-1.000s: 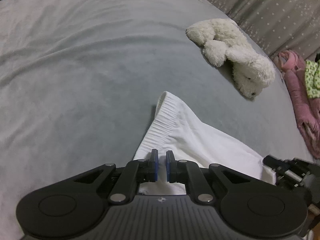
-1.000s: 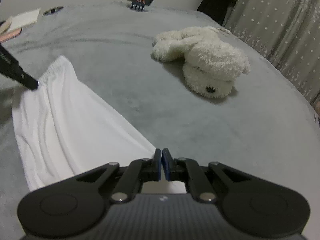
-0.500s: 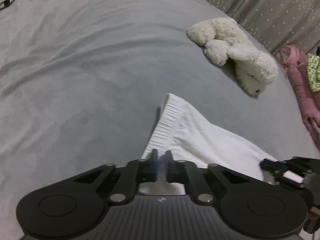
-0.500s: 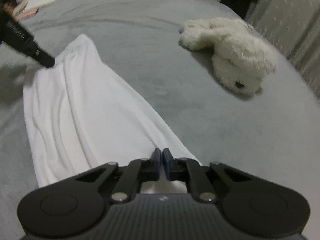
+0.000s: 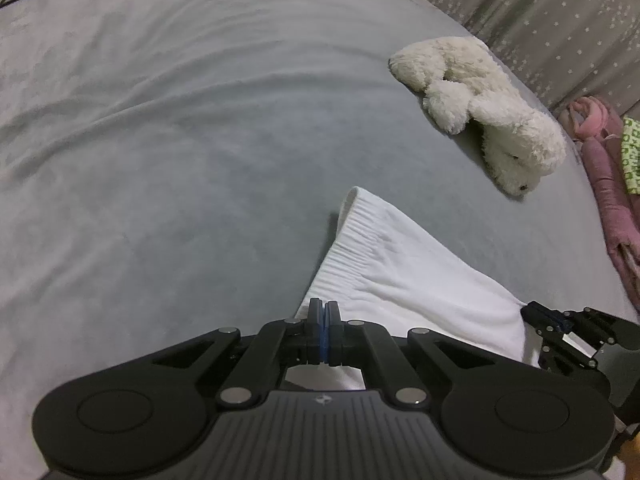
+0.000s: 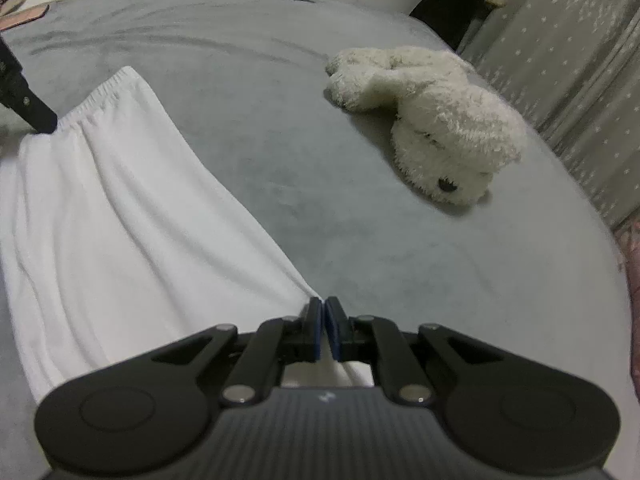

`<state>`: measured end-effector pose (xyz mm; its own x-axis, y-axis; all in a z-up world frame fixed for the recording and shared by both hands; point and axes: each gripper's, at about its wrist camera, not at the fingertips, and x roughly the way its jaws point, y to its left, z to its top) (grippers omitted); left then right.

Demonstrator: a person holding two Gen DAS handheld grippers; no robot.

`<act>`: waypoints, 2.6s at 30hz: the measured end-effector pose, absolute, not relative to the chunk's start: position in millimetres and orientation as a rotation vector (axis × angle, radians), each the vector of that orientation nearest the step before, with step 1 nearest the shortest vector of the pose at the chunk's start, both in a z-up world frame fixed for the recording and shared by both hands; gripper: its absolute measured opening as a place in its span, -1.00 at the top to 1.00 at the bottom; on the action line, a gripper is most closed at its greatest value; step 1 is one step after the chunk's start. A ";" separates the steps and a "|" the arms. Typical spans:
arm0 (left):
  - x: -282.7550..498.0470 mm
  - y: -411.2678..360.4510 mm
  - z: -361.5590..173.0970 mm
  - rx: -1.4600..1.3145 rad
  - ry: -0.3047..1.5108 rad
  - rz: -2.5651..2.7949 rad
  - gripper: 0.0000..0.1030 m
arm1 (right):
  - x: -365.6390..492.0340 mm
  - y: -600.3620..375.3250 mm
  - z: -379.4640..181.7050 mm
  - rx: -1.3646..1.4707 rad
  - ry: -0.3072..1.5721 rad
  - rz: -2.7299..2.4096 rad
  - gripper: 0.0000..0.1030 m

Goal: Fold clothes

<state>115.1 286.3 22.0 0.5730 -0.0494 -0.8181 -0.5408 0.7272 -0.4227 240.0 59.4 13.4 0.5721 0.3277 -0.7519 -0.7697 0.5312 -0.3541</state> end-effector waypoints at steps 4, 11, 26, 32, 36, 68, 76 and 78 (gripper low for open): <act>106.4 306.4 26.8 -0.826 0.904 0.303 0.99 | 234.5 50.2 28.6 -0.665 0.631 0.673 0.79; 96.1 328.7 25.1 -0.939 0.856 0.330 0.97 | 190.5 34.6 53.2 -0.560 0.591 0.703 0.50; 105.3 290.7 28.1 -0.852 0.870 0.265 0.63 | 108.6 -85.7 35.8 -0.249 0.776 0.611 0.26; 109.3 282.8 26.3 -0.816 0.896 0.253 0.63 | 119.5 -56.3 37.7 -0.341 0.794 0.719 0.12; 110.3 282.4 24.0 -0.814 0.904 0.257 0.63 | 134.6 -38.8 23.6 -0.404 0.835 0.714 0.12; 111.5 280.5 22.6 -0.802 0.921 0.260 0.62 | 113.9 -37.0 29.8 -0.098 0.882 1.034 -0.05; 109.4 279.8 23.3 -0.780 0.932 0.268 0.74 | 109.3 -64.1 12.1 0.192 0.907 0.818 0.78; 109.6 280.5 23.8 -0.774 0.933 0.274 0.77 | 109.1 -71.0 5.8 0.244 0.908 0.790 0.84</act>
<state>109.6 280.5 23.8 0.5847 -0.1080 -0.8041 -0.5258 0.7044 -0.4769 109.1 -71.0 5.8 0.3627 0.7031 -0.6117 -0.5085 0.6993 0.5024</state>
